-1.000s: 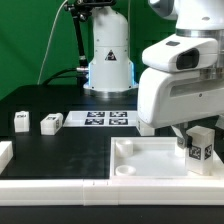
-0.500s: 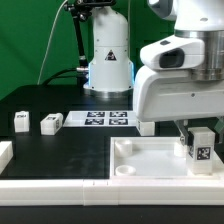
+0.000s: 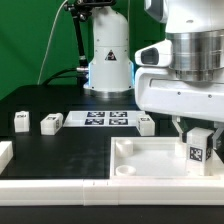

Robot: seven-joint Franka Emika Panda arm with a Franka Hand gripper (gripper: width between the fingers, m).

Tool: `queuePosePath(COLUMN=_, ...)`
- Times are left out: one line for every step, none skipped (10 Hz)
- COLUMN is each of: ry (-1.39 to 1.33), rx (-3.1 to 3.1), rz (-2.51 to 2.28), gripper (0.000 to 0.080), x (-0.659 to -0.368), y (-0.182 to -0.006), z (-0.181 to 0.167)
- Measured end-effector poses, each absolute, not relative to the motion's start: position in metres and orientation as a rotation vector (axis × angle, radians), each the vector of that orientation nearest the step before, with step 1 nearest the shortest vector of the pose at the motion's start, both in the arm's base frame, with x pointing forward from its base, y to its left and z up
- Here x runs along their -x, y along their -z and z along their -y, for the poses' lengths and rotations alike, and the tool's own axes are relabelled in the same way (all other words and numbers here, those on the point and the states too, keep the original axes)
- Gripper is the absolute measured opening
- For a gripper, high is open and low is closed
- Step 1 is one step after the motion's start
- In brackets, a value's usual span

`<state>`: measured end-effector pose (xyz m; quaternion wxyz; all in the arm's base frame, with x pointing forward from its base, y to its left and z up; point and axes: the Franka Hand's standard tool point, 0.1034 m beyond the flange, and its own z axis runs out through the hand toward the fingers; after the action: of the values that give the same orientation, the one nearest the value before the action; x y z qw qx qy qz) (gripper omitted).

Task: Assemble one leg

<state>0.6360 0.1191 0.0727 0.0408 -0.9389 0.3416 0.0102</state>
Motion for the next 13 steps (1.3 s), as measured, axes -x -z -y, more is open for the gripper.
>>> queuePosePath(ry=-0.035, rx=2.834, rz=-1.162, gripper=0.0290, x=-0.6360, y=-0.0726, z=-0.1194)
queuePosePath(ry=-0.037, rx=2.824, rz=-1.183, gripper=0.0290, x=-0.6361, y=-0.0725, z=-0.1190)
queuePosePath(ry=-0.039, rx=2.808, rz=-1.220, gripper=0.0290, x=-0.6361, y=-0.0725, z=-0.1189)
queuePosePath(ry=-0.036, rx=2.831, rz=-1.163, gripper=0.0296, x=-0.6361, y=-0.0725, z=-0.1191)
queuePosePath(ry=-0.037, rx=2.835, rz=-1.155, gripper=0.0296, x=-0.6358, y=-0.0722, z=-0.1196)
queuePosePath(ry=-0.030, rx=2.903, rz=-0.977, gripper=0.0485, x=-0.6356, y=-0.0723, z=-0.1204)
queuePosePath(ry=-0.022, rx=2.963, rz=-0.773, gripper=0.0600, x=-0.6354, y=-0.0725, z=-0.1227)
queuePosePath(ry=-0.014, rx=3.009, rz=-0.589, gripper=0.0600, x=-0.6350, y=-0.0721, z=-0.1237)
queuePosePath(ry=-0.006, rx=3.042, rz=-0.416, gripper=0.0640, x=-0.6347, y=-0.0717, z=-0.1244)
queuePosePath(ry=0.001, rx=3.063, rz=-0.284, gripper=0.0640, x=-0.6348, y=-0.0721, z=-0.1261)
queuePosePath(ry=0.009, rx=3.085, rz=-0.108, gripper=0.0648, x=-0.6347, y=-0.0721, z=-0.1260)
queuePosePath(ry=0.017, rx=3.096, rz=0.050, gripper=0.0648, x=-0.6351, y=-0.0722, z=-0.1256)
queuePosePath(ry=0.028, rx=3.099, rz=0.193, gripper=0.0649, x=-0.6358, y=-0.0726, z=-0.1263)
